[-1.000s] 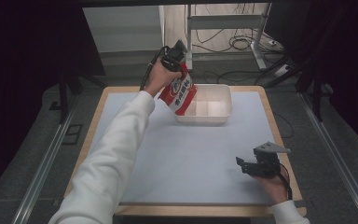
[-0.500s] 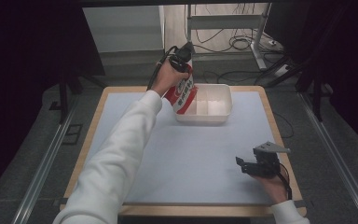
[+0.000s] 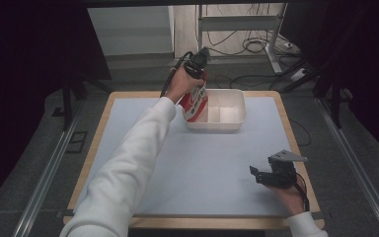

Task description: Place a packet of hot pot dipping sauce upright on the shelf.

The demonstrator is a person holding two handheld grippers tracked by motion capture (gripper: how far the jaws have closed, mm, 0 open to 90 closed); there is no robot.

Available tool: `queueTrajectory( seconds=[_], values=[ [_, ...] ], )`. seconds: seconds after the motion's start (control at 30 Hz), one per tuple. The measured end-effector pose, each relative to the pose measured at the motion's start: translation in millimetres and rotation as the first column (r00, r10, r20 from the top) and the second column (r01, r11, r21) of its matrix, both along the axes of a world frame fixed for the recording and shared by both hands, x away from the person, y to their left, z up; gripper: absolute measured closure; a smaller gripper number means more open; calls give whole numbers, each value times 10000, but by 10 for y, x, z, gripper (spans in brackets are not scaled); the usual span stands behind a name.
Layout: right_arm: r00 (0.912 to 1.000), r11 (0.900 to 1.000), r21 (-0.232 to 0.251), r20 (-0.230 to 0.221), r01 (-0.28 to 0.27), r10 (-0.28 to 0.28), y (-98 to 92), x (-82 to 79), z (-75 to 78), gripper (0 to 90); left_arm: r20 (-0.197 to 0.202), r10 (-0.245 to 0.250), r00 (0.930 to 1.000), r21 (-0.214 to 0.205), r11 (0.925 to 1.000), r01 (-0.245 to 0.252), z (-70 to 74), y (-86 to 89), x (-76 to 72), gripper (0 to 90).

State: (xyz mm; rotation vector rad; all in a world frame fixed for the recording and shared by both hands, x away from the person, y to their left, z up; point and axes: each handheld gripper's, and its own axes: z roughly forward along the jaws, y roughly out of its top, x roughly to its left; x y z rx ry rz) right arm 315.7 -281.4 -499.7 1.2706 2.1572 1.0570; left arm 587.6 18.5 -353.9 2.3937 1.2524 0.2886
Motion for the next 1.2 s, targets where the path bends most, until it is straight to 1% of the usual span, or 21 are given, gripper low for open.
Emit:
queueTrajectory(
  seconds=[0.13,0.2,0.33,0.47,0.5,0.53,0.57,0.63,0.67,0.7,0.73,0.8,0.83,0.87,0.9,0.93,1.03,1.1,1.17,1.2],
  values=[
    [10000,10000,17,18,11,-11,1,-1,1,189,104,45,9999,-147,9999,-43,-43,27,23,895],
    [10000,10000,19,33,34,-34,-4,0,1,189,140,1,9999,-333,9994,4,-69,56,37,893],
    [10000,10000,13,8,31,-31,-2,-1,-2,189,199,-43,9998,-400,9992,51,-77,74,38,887],
    [10000,10000,36,32,70,-70,-5,-3,2,189,327,-171,9993,-536,9984,189,-84,100,26,836],
    [10000,10000,49,41,65,-65,-7,-4,3,188,438,-154,9989,-586,9981,179,-85,103,18,805],
    [10000,10000,56,37,77,-77,-9,-7,4,189,531,-176,9984,-531,9984,204,-78,117,12,683],
    [10000,10000,56,37,77,-77,-9,-7,4,189,663,-114,9977,-636,9979,156,-73,126,1,683],
    [10000,10000,49,40,79,-79,-10,-8,3,189,871,-197,9960,-793,9965,266,-42,158,-23,558],
    [10000,10000,28,37,73,-74,-11,-8,1,188,951,-238,9952,-906,9954,325,-18,172,-41,440],
    [10000,10000,12,24,74,-75,-11,-8,2,189,1158,-307,9928,-1184,9920,445,32,193,-81,398],
    [10000,10000,5,25,74,-74,-11,-7,1,189,1158,-307,9928,-1184,9920,445,32,193,-81,370],
    [10000,10000,14,24,76,-76,-7,-8,2,189,1434,-366,9890,-1243,9907,547,81,208,-127,322],
    [10000,10000,14,24,76,-76,-7,-8,2,189,1575,-356,9869,-1314,9897,567,106,219,-153,322],
    [10000,10000,0,17,92,-92,-3,-11,5,189,1703,-361,9847,-1405,9882,605,134,238,-177,284],
    [10000,10000,-9,26,87,-87,-1,-12,5,189,1988,-284,9796,-1686,9837,627,194,289,-231,265],
    [10000,10000,-9,26,87,-87,-1,-12,5,189,1988,-284,9796,-1686,9837,627,194,289,-231,252],
    [10000,10000,-12,7,71,-71,2,-12,-1,188,2191,-230,9754,-2109,9750,704,285,397,-317,234],
    [10000,10000,-6,4,62,-62,4,-11,-1,189,2337,-132,9722,-2431,9674,716,330,487,-377,233],
    [10000,10000,-8,-2,70,-70,4,-12,1,189,2355,-131,9718,-2708,9594,786,361,580,-438,231],
    [10000,10000,-6,-3,78,-78,4,-12,2,188,2406,-161,9705,-2777,9569,847,372,629,-473,231]
  ],
)
